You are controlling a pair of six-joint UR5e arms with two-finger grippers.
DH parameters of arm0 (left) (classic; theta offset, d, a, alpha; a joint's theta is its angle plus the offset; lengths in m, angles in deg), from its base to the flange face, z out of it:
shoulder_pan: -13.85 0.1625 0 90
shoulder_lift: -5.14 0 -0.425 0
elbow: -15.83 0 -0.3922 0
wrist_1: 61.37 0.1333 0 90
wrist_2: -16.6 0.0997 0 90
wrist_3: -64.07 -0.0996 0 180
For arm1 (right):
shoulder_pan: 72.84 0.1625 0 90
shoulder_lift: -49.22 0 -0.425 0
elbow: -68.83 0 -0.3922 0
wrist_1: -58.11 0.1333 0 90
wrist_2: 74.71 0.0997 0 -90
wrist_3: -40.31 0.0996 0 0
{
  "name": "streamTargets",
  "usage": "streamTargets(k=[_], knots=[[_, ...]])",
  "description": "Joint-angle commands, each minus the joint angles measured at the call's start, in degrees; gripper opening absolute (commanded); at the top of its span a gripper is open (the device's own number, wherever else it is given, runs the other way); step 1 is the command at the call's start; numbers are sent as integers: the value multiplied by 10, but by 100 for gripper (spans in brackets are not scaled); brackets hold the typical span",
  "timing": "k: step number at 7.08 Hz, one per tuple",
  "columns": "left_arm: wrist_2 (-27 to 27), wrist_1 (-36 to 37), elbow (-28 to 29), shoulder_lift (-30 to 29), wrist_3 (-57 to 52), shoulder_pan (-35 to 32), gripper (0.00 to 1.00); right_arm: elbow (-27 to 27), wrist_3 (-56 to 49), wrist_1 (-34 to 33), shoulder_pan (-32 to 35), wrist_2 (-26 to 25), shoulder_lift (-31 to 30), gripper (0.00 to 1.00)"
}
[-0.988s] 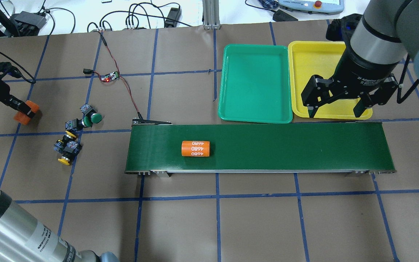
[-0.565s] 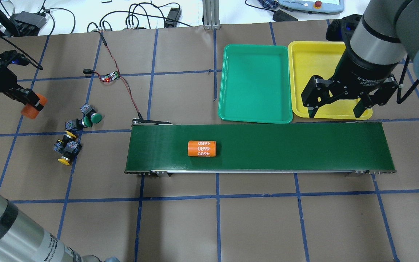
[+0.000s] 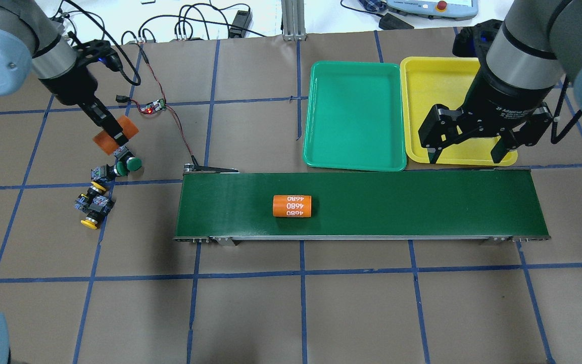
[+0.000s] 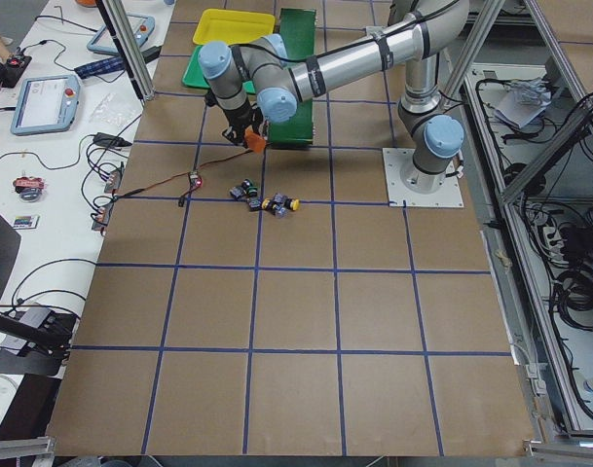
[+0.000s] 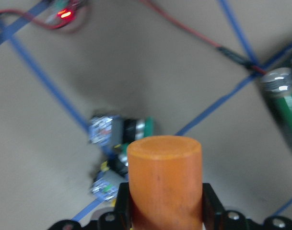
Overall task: Sort buttons by color to trays
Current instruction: 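Place the plain orange cylinder on the conveyor with the left gripper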
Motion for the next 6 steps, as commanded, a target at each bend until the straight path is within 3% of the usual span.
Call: streamTargets(k=[1, 3, 6], knots=[[3, 27, -98, 83, -58, -80, 0, 0, -1, 0, 0, 0, 0, 100], [46, 195, -185, 72, -72, -143, 0, 0, -1, 0, 0, 0, -1, 100], [39, 227, -224, 78, -155, -161, 0, 0, -1, 0, 0, -1, -1, 100]])
